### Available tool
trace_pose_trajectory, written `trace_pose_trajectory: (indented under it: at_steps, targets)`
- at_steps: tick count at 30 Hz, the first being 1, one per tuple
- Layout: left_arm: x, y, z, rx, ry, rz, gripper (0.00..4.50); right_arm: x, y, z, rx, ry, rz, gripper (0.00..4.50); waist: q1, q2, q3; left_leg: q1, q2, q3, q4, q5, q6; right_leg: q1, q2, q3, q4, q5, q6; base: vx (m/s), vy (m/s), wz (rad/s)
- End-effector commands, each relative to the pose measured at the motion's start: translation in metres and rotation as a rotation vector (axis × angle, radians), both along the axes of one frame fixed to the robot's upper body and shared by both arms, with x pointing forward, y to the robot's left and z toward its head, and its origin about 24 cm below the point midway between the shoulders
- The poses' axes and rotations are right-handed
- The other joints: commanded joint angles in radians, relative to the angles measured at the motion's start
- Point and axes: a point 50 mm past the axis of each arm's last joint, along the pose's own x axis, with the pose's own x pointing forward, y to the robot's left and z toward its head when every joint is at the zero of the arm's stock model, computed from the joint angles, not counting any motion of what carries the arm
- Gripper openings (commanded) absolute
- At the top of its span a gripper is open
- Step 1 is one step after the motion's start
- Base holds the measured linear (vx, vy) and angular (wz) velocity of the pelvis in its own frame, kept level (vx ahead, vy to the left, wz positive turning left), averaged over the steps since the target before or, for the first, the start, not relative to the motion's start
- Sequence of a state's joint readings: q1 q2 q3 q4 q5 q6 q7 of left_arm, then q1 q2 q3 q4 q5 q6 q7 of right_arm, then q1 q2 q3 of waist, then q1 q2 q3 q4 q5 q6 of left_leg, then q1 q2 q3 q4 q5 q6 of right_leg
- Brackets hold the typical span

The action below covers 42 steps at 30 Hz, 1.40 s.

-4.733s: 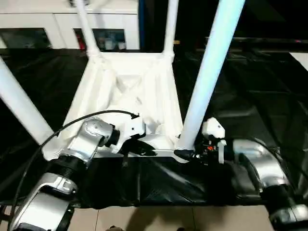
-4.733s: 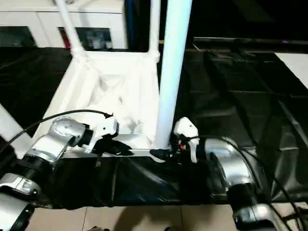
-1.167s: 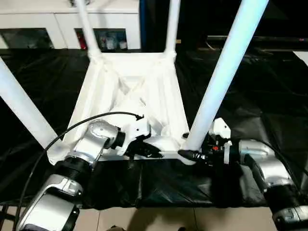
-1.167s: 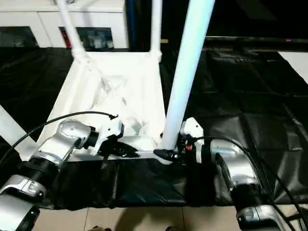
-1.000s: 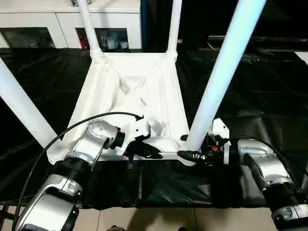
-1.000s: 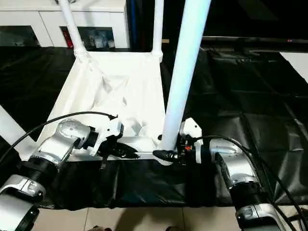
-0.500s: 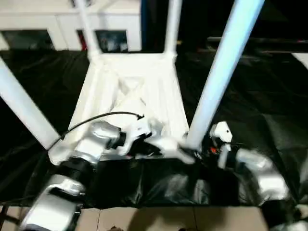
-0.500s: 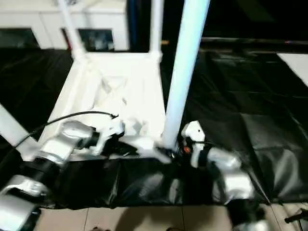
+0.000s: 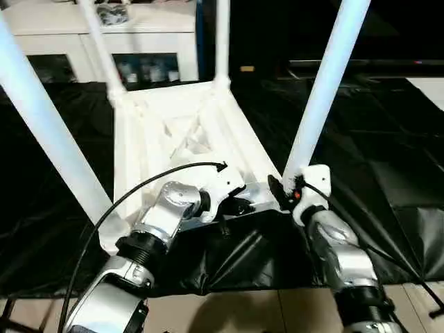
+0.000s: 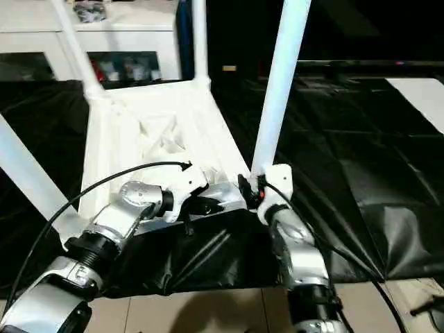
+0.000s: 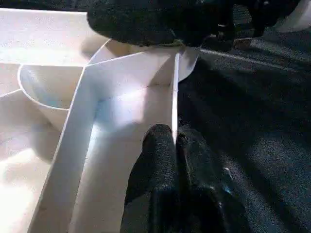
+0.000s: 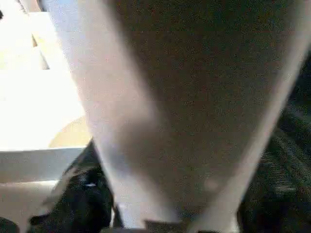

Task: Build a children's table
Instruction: Rotate leg to tighten

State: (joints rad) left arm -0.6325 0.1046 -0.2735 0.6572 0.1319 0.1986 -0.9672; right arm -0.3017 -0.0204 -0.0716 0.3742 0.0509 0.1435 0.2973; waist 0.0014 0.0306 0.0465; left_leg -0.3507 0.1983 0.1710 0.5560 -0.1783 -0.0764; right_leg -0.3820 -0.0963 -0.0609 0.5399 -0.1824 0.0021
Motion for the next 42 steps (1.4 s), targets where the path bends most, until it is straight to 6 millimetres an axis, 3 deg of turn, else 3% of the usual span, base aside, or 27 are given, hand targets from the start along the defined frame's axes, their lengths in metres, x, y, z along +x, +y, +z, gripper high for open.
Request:
trace_pose_trajectory:
  at_steps: [1, 5, 8, 13, 14, 15, 17, 18, 19, 20, 21, 24, 30, 35, 42]
  targets:
    - [-0.018, -0.03, -0.009, -0.036, 0.047, -0.116, 0.0, -0.006, 0.036, -0.004, 0.073, 0.038, 0.196, 3.48, -0.007, -0.009, -0.024, 0.006, 0.018, -0.016, -0.089, -0.492, 0.019, 0.005, -0.038, 0.019, -0.087, -0.558, -0.083, 0.0, 0.0, 0.0]
    - [-0.014, -0.006, -0.007, -0.021, 0.051, -0.157, 0.0, -0.01, 0.014, 0.005, -0.065, -0.033, 0.457, 3.65, 0.0, -0.015, -0.029, -0.003, 0.021, -0.011, -0.086, -0.435, 0.045, 0.016, -0.04, 0.029, -0.076, -0.48, -0.109, 0.0, 0.0, 0.0]
    - [-0.014, 0.0, -0.007, -0.015, 0.053, -0.169, 0.0, -0.012, 0.008, 0.008, -0.081, -0.047, 0.525, 3.65, 0.004, -0.018, -0.036, -0.01, 0.022, -0.002, -0.079, -0.338, 0.071, 0.022, -0.04, 0.036, -0.06, -0.341, -0.167, 0.0, 0.0, 0.0]
    - [-0.013, 0.022, -0.002, -0.005, 0.077, -0.239, 0.0, -0.023, -0.015, 0.014, -0.112, -0.017, 0.804, 3.65, 0.013, -0.02, -0.044, -0.006, 0.024, 0.01, -0.059, -0.227, 0.125, 0.026, -0.039, 0.039, -0.042, -0.188, -0.243, 0.04, -0.022, 0.06]
    - [-0.014, 0.024, -0.002, 0.0, 0.081, -0.248, 0.0, -0.025, -0.018, 0.014, -0.115, -0.005, 0.843, 3.65, 0.017, -0.02, -0.055, -0.017, 0.022, 0.009, -0.048, -0.125, 0.161, 0.038, -0.036, 0.038, -0.017, -0.03, -0.279, 0.059, -0.041, 0.04]
    - [-0.014, 0.027, -0.001, 0.01, 0.088, -0.268, 0.0, -0.028, -0.023, 0.014, -0.126, 0.018, 0.908, 3.65, 0.024, -0.018, -0.056, -0.016, 0.023, 0.013, -0.042, -0.081, 0.186, 0.036, -0.034, 0.034, -0.011, 0.043, -0.298, 0.0, 0.0, 0.0]
    - [-0.014, 0.029, -0.001, 0.014, 0.091, -0.279, 0.0, -0.029, -0.024, 0.014, -0.133, 0.028, 0.938, 3.65, 0.03, -0.016, -0.055, -0.017, 0.025, 0.016, -0.038, -0.056, 0.202, 0.035, -0.033, 0.031, -0.004, 0.089, -0.311, 0.0, 0.0, 0.0]
    - [-0.015, 0.03, -0.001, 0.019, 0.094, -0.292, 0.0, -0.028, -0.026, 0.014, -0.136, 0.036, 0.954, 3.65, 0.036, -0.018, -0.051, -0.017, 0.025, 0.018, -0.037, -0.065, 0.202, 0.034, -0.033, 0.03, -0.005, 0.075, -0.311, 0.0, 0.0, 0.0]
    - [-0.015, 0.032, 0.0, 0.023, 0.096, -0.306, 0.0, -0.027, -0.027, 0.015, -0.129, 0.043, 0.967, 3.49, 0.039, -0.028, -0.046, -0.018, 0.026, 0.017, -0.04, -0.11, 0.18, 0.035, -0.036, 0.028, -0.008, -0.023, -0.297, 0.0, 0.0, 0.0]
    - [-0.015, 0.032, 0.0, 0.023, 0.096, -0.306, 0.0, -0.027, -0.027, 0.015, -0.129, 0.043, 0.967, 3.49, 0.039, -0.028, -0.046, -0.018, 0.026, 0.017, -0.04, -0.11, 0.18, 0.035, -0.036, 0.028, -0.008, -0.023, -0.297, 0.0, 0.0, 0.0]
    - [-0.015, 0.037, 0.001, 0.028, 0.105, -0.327, 0.0, -0.022, -0.029, 0.017, -0.117, 0.058, 0.997, 3.39, 0.041, -0.022, -0.046, -0.011, 0.03, 0.017, -0.044, -0.142, 0.155, 0.03, -0.038, 0.028, -0.015, -0.108, -0.288, 0.0, 0.0, 0.0]
    - [-0.014, 0.041, 0.003, 0.036, 0.112, -0.345, 0.0, -0.019, -0.03, 0.019, -0.11, 0.068, 1.02, 3.09, 0.039, -0.02, -0.042, -0.009, 0.032, 0.014, -0.049, -0.19, 0.119, 0.029, -0.036, 0.029, -0.02, -0.178, -0.275, 0.0, 0.0, 0.0]
    - [-0.013, 0.046, 0.004, 0.042, 0.118, -0.347, 0.0, -0.019, -0.027, 0.019, -0.087, 0.085, 1.066, 2.64, 0.037, -0.025, -0.042, -0.011, 0.032, 0.014, -0.049, -0.171, 0.111, 0.03, -0.034, 0.03, -0.012, -0.112, -0.285, 0.0, 0.0, 0.0]
    - [-0.014, 0.048, 0.003, 0.036, 0.131, -0.349, 0.0, -0.022, -0.023, 0.017, -0.071, 0.092, 1.093, 2.61, 0.039, -0.027, -0.042, -0.012, 0.03, 0.016, -0.047, -0.153, 0.124, 0.033, -0.036, 0.03, -0.01, -0.084, -0.295, 0.0, 0.0, 0.0]
    - [-0.014, 0.044, 0.001, 0.025, 0.134, -0.327, 0.0, -0.028, -0.017, 0.015, 0.002, 0.072, 1.07, 2.61, 0.04, -0.024, -0.043, -0.011, 0.033, 0.014, -0.048, -0.158, 0.118, 0.033, -0.035, 0.029, -0.01, -0.09, -0.295, 0.0, 0.0, 0.0]
